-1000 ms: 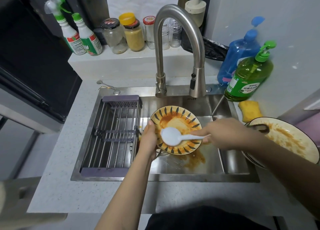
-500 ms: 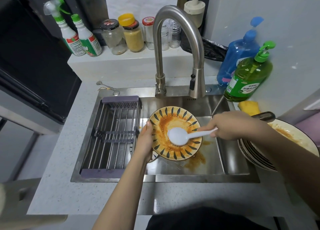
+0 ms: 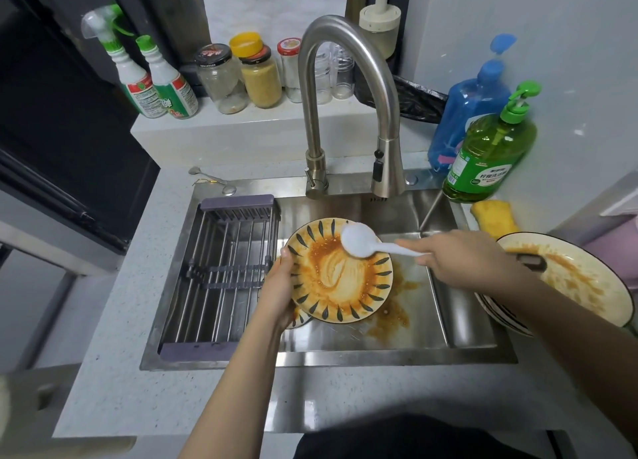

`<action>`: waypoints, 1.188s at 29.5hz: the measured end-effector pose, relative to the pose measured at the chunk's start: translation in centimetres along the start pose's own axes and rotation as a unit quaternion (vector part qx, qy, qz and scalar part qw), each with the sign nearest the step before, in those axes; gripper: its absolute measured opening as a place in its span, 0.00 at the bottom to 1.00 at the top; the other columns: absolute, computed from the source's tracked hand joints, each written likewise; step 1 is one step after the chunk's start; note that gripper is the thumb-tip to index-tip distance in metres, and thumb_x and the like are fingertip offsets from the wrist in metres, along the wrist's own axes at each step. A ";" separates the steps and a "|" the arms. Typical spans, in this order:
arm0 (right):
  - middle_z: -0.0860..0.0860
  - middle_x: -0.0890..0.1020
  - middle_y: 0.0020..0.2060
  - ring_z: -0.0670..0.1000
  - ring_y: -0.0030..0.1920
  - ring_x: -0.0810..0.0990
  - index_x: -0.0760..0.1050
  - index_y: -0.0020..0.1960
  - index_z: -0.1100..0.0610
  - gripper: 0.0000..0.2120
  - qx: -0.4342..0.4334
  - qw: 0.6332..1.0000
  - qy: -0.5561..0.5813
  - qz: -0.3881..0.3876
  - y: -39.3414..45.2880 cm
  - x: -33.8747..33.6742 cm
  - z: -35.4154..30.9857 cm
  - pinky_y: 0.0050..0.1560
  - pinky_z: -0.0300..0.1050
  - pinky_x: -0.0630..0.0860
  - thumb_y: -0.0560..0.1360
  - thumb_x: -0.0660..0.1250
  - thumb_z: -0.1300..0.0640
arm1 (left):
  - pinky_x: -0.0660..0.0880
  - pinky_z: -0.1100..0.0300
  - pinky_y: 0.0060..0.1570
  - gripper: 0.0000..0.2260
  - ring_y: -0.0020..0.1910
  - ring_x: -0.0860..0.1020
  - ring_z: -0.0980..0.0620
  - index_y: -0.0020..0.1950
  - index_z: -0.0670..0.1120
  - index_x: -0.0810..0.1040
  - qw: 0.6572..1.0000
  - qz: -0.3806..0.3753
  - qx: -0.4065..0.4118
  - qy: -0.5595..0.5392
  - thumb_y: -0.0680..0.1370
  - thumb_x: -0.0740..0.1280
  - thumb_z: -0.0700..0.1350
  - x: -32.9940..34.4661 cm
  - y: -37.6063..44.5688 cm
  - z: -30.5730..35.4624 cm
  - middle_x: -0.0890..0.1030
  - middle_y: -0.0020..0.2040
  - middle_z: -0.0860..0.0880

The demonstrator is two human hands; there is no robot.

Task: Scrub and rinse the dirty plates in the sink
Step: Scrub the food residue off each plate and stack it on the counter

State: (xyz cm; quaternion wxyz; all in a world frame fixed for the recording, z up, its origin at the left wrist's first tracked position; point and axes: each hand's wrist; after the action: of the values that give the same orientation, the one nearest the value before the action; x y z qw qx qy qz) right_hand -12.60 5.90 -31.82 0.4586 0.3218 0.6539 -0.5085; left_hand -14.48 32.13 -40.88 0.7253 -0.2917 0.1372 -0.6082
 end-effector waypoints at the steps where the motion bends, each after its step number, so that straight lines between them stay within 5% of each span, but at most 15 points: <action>1: 0.43 0.79 0.44 0.47 0.39 0.75 0.61 0.70 0.32 0.21 0.005 0.997 0.075 0.013 0.1 1.1 0.0 0.36 0.41 0.70 0.80 0.58 0.48 | 0.80 0.50 0.46 0.23 0.53 0.82 0.45 0.63 0.46 0.75 1.000 -0.008 -0.011 -0.019 0.82 0.51 0.60 -0.1 -0.2 -0.2 0.83 0.55 0.43; 4: 0.41 0.82 0.44 0.40 0.36 0.79 0.70 0.69 0.43 0.20 0.016 0.935 0.352 0.040 -0.2 4.2 -0.6 0.38 0.34 0.74 0.78 0.65 0.52 | 0.78 0.47 0.46 0.23 0.52 0.81 0.44 0.59 0.45 0.77 0.994 -0.026 -0.057 -0.087 0.82 0.51 0.59 -0.3 -0.4 -0.8 0.84 0.51 0.43; 6: 0.45 0.83 0.37 0.38 0.29 0.77 0.76 0.63 0.47 0.14 0.026 0.895 0.444 0.044 -0.5 5.6 -1.5 0.30 0.30 0.70 0.77 0.66 0.53 | 0.78 0.46 0.46 0.24 0.51 0.81 0.44 0.58 0.44 0.77 0.992 -0.027 -0.075 -0.101 0.81 0.52 0.60 -0.8 -0.2 -1.4 0.84 0.50 0.43; 10: 0.49 0.73 0.24 0.44 0.22 0.69 0.76 0.56 0.44 0.08 0.046 0.831 0.554 -0.023 -0.7 7.1 -2.8 0.22 0.37 0.67 0.77 0.65 0.49 | 0.77 0.44 0.51 0.27 0.57 0.80 0.41 0.63 0.42 0.76 0.988 -0.039 -0.104 -0.106 0.80 0.52 0.62 -1.4 0.3 -3.0 0.82 0.57 0.40; 13: 0.51 0.69 0.24 0.46 0.22 0.66 0.75 0.57 0.57 0.10 0.084 0.776 0.622 -0.068 -0.2 7.6 -2.9 0.21 0.38 0.65 0.78 0.66 0.53 | 0.75 0.44 0.56 0.28 0.60 0.78 0.40 0.64 0.42 0.75 0.982 -0.053 -0.129 -0.130 0.81 0.51 0.61 -0.8 0.0 -3.9 0.81 0.59 0.38; 18: 0.50 0.65 0.23 0.45 0.19 0.63 0.70 0.47 0.60 0.02 0.165 0.680 0.711 -0.073 1.0 7.8 -3.1 0.18 0.36 0.60 0.78 0.63 0.62 | 0.73 0.43 0.63 0.35 0.66 0.74 0.43 0.75 0.47 0.65 0.996 -0.025 -0.045 -0.074 0.74 0.63 0.66 0.0 -1.2 -5.5 0.74 0.69 0.43; 21: 0.50 0.65 0.24 0.44 0.19 0.63 0.69 0.44 0.58 0.04 0.205 0.659 0.720 -0.068 1.6 7.8 -3.2 0.18 0.35 0.59 0.78 0.62 0.62 | 0.56 0.42 0.74 0.43 0.76 0.54 0.53 0.76 0.63 0.57 0.974 -0.082 0.044 0.207 0.64 0.66 0.74 -0.9 -2.3 -6.5 0.50 0.78 0.58; 24: 0.49 0.66 0.23 0.44 0.19 0.62 0.70 0.43 0.58 0.03 0.245 0.649 0.717 -0.073 2.3 7.7 -2.8 0.18 0.34 0.60 0.77 0.62 0.61 | 0.40 0.42 0.72 0.34 0.76 0.38 0.55 0.67 0.71 0.63 0.870 -0.149 0.141 0.448 0.63 0.69 0.70 -0.8 -2.4 -7.1 0.44 0.77 0.61; 26: 0.49 0.67 0.21 0.44 0.19 0.62 0.72 0.46 0.59 0.03 0.254 0.656 0.706 -0.082 2.7 7.6 -2.9 0.18 0.34 0.60 0.76 0.63 0.59 | 0.31 0.45 0.70 0.26 0.76 0.39 0.56 0.66 0.70 0.64 0.792 -0.145 0.228 0.548 0.71 0.71 0.60 0.0 -1.9 -7.0 0.49 0.76 0.60; 28: 0.52 0.71 0.23 0.44 0.18 0.63 0.74 0.50 0.61 0.06 0.257 0.654 0.706 -0.089 3.0 7.5 -2.9 0.18 0.34 0.61 0.77 0.64 0.58 | 0.44 0.52 0.74 0.23 0.76 0.57 0.52 0.70 0.62 0.68 0.746 -0.146 0.275 0.588 0.77 0.68 0.48 1.3 -1.5 -6.2 0.63 0.75 0.56; 30: 0.55 0.76 0.28 0.44 0.19 0.64 0.75 0.54 0.63 0.12 0.254 0.653 0.708 -0.088 3.2 7.2 -2.9 0.18 0.34 0.62 0.77 0.66 0.55 | 0.65 0.65 0.63 0.22 0.64 0.75 0.49 0.70 0.54 0.73 0.747 -0.145 0.294 0.578 0.76 0.66 0.40 2.0 -1.5 -5.5 0.76 0.67 0.52; 31: 0.56 0.79 0.31 0.44 0.19 0.64 0.75 0.56 0.62 0.15 0.246 0.650 0.713 -0.091 3.2 7.0 -2.8 0.18 0.35 0.63 0.77 0.67 0.52 | 0.68 0.71 0.53 0.20 0.58 0.78 0.49 0.68 0.51 0.76 0.755 -0.138 0.293 0.571 0.76 0.66 0.39 2.1 -1.6 -5.2 0.80 0.63 0.51; 33: 0.59 0.84 0.39 0.44 0.20 0.64 0.75 0.59 0.60 0.19 0.227 0.645 0.723 -0.099 2.8 6.6 -2.3 0.19 0.35 0.64 0.76 0.68 0.47 | 0.65 0.76 0.36 0.12 0.45 0.80 0.46 0.58 0.45 0.82 0.782 -0.122 0.279 0.543 0.75 0.67 0.38 2.3 -1.4 -4.7 0.84 0.47 0.49; 35: 0.59 0.85 0.44 0.44 0.22 0.65 0.72 0.63 0.56 0.21 0.214 0.674 0.699 -0.101 2.2 6.4 -2.1 0.20 0.35 0.65 0.76 0.65 0.44 | 0.63 0.72 0.30 0.04 0.36 0.76 0.48 0.48 0.43 0.81 0.825 -0.096 0.239 0.503 0.75 0.69 0.38 2.2 -1.1 -4.4 0.78 0.37 0.50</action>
State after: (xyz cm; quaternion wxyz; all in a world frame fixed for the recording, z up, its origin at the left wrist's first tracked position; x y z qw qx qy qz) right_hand -13.60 8.21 -38.46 -0.2683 0.6052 0.6850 -0.3041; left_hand -17.30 28.81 -43.34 0.5408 0.2252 0.3044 -0.7510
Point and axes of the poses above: each hand's wrist, its own y-axis towards the middle knuckle, its own x-axis out of the palm, z = x × y
